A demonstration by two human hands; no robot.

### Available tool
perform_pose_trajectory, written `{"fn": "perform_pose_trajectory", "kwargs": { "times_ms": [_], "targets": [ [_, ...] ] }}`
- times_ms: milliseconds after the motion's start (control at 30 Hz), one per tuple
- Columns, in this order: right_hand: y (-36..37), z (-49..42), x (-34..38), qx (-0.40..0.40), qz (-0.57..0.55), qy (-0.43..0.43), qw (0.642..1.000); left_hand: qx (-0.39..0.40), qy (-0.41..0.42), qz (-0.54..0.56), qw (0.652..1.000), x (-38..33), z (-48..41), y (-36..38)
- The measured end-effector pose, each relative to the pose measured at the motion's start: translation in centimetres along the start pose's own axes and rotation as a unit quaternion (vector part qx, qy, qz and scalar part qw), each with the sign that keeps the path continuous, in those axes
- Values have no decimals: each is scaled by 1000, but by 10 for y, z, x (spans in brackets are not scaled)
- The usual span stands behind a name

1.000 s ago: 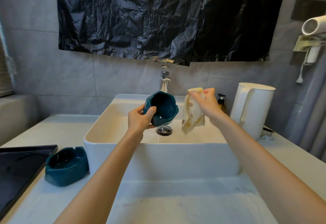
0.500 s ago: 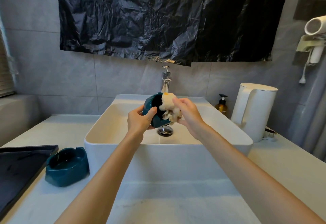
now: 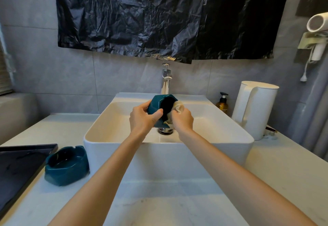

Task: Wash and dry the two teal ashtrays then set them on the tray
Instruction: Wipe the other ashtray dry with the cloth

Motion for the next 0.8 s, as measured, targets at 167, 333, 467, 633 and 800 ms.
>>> {"fn": "perform_pose_trajectory", "kwargs": {
  "times_ms": [167, 333, 467, 633, 800],
  "targets": [
    [14, 4, -26, 65, -149, 149, 975, 0, 20, -17, 1000, -3, 0, 0],
    [-21, -4, 39, -28, 163, -163, 973, 28, -27, 51, 998, 5, -2, 11],
    [-16, 1, 66, -35, 222, -287, 931, 20, -30, 78, 996, 6, -4, 8],
    [-7, 6, 42, -38, 20, -120, 992, -12, -31, 81, 996, 12, -7, -1],
    [33, 26, 10, 123, -162, 130, 970, -69, -65, 97, 991, 22, -7, -16]
  ]
}}
Point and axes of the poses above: each hand's wrist, its own z-axis away from the middle knuckle, its own y-axis out of the palm, x = y × z, the point moved 9 cm from there along -z, towards the middle knuckle, and after that the axes turned 1 degree about x, right-handed, at the moved point
